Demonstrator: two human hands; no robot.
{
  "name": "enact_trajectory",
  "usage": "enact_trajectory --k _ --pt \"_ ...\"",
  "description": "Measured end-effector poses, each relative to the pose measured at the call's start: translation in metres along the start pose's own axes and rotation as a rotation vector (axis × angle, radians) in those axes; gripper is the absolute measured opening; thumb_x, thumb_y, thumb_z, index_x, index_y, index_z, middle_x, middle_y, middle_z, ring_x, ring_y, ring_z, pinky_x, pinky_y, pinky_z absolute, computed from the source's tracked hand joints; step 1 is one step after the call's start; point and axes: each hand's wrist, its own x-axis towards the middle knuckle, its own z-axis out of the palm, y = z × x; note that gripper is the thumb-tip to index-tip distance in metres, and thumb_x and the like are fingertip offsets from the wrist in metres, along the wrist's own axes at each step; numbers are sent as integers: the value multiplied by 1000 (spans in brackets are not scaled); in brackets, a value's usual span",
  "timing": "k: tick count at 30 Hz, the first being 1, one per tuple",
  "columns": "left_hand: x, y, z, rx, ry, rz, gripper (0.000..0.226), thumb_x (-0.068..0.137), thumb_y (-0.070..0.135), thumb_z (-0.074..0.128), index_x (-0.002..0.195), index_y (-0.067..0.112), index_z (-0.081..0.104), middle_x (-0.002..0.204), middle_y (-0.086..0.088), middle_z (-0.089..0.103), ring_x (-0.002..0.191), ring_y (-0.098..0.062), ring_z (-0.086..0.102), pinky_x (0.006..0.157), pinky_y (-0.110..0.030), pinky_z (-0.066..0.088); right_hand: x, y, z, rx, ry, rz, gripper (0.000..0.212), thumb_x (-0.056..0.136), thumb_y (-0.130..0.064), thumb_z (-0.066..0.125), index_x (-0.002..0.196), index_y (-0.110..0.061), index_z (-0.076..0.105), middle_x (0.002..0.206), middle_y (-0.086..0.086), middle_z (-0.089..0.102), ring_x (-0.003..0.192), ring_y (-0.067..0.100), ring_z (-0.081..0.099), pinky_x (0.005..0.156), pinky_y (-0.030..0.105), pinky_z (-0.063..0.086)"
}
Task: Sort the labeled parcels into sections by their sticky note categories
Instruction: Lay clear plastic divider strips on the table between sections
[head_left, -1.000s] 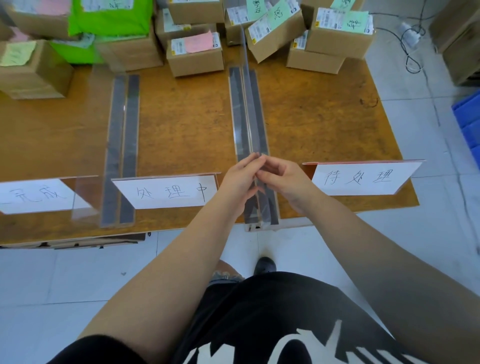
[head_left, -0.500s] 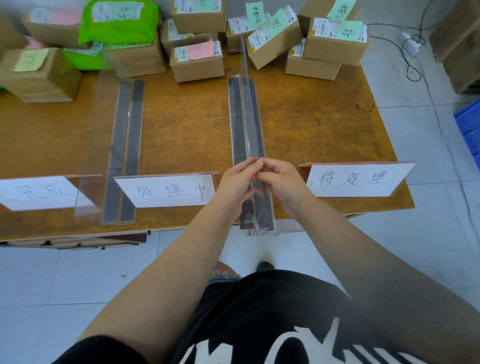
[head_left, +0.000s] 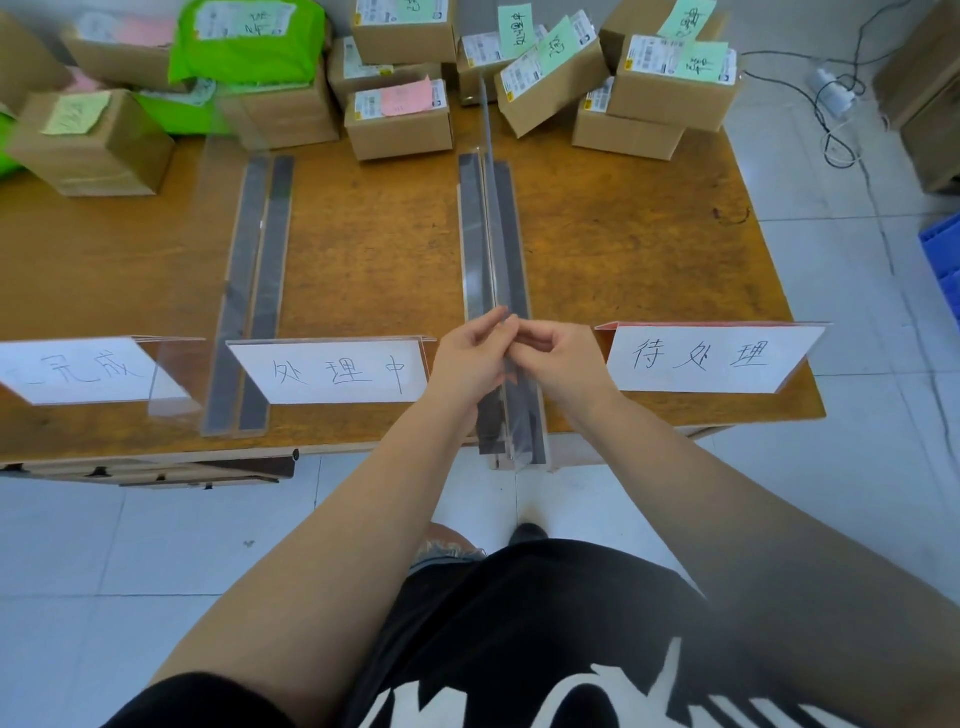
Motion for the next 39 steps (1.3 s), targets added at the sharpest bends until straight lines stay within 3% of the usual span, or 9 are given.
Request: enact_trajectory --k 5,9,18,23,25,28,31,34,39 --pt "4 1 6 48 -24 -40 49 92 33 56 138 18 46 138 -2 51 123 -17 51 97 -35 49 -7 8 0 154 24 51 33 93 -7 54 124 -10 61 115 5 68 111 18 63 98 44 50" --pt "7 5 8 45 -56 -56 59 91 34 57 144 19 35 144 -1 43 123 -13 47 93 -31 44 -13 6 -5 193 9 68 33 95 -9 50 126 -11 59 116 4 68 111 17 63 100 41 49" --pt "13 -6 -2 -28 -91 -120 53 88 41 60 136 28 45 136 5 51 125 -15 47 90 -33 49 -14 5 -7 344 -16 177 29 97 -9 47 118 -16 65 111 0 70 106 14 65 89 31 55" --pt "12 -10 -6 10 -102 -76 47 91 42 55 134 24 51 119 0 64 113 -16 60 86 -33 54 -10 -1 0 -66 73 41 35 97 -11 43 128 -14 58 116 -9 61 109 7 56 99 25 44" --pt "11 -8 -6 39 -69 -34 43 94 38 51 134 22 51 103 7 65 102 -9 61 79 -27 54 -5 -3 3 -210 135 32 40 95 -12 45 134 -11 51 126 -2 59 116 10 53 93 17 38" --pt "7 -2 -3 77 -15 27 32 98 28 45 128 19 54 78 12 55 76 0 53 63 -16 46 2 -8 10 -282 112 58 43 96 -18 45 139 -11 45 135 7 55 123 20 52 96 24 42" --pt "2 5 0 122 7 91 22 99 22 43 93 21 64 77 1 60 78 -12 59 70 -25 55 6 -12 13 -335 142 17 34 98 -17 41 125 -5 58 108 5 62 99 20 60 77 26 48" --pt "1 10 -1 230 50 196 41 98 19 43 59 25 56 60 0 52 70 -22 52 79 -47 54 7 -16 10 -287 218 -36 28 97 -12 39 102 -3 65 87 3 54 77 15 53 66 26 42" --pt "-6 27 -3 325 149 377 38 96 21 44 59 12 47 60 -8 45 62 -19 42 68 -48 51 5 -34 6 -217 258 -96 28 93 -8 41 69 -3 54 57 1 43 50 8 33 40 12 26"
